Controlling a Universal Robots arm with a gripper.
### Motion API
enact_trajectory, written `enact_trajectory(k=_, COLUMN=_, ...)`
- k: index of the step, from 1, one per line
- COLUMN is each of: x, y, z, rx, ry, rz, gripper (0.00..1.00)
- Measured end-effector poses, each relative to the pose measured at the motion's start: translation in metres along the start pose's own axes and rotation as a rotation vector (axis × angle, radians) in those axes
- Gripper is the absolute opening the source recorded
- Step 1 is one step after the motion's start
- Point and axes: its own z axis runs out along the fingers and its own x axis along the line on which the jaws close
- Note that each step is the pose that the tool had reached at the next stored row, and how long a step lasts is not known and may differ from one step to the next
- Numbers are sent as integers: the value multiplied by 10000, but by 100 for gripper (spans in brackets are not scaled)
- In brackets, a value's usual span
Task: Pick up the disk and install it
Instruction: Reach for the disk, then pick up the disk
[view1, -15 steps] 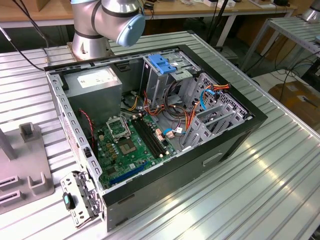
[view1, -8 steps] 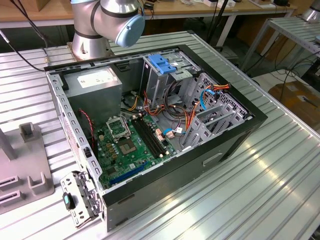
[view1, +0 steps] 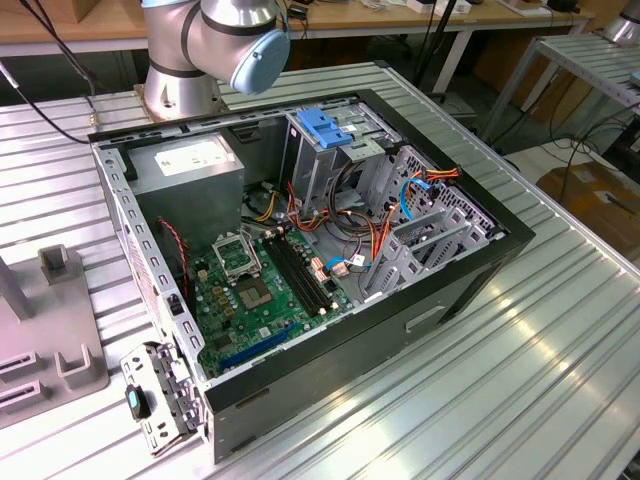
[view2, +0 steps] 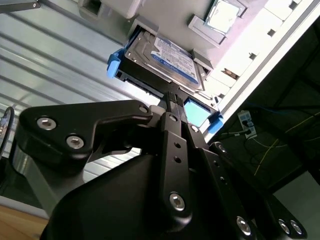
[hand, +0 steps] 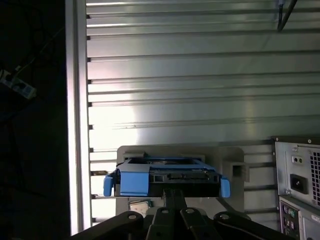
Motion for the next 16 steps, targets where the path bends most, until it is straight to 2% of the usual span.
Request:
enact_trajectory(k=8, x=10, y=-1, z=9, rx=46, ry=3, rz=-77, gripper=11)
enact_trajectory(k=16, x=16, y=-1, z=10, rx=46, ry=2, rz=-77, gripper=11)
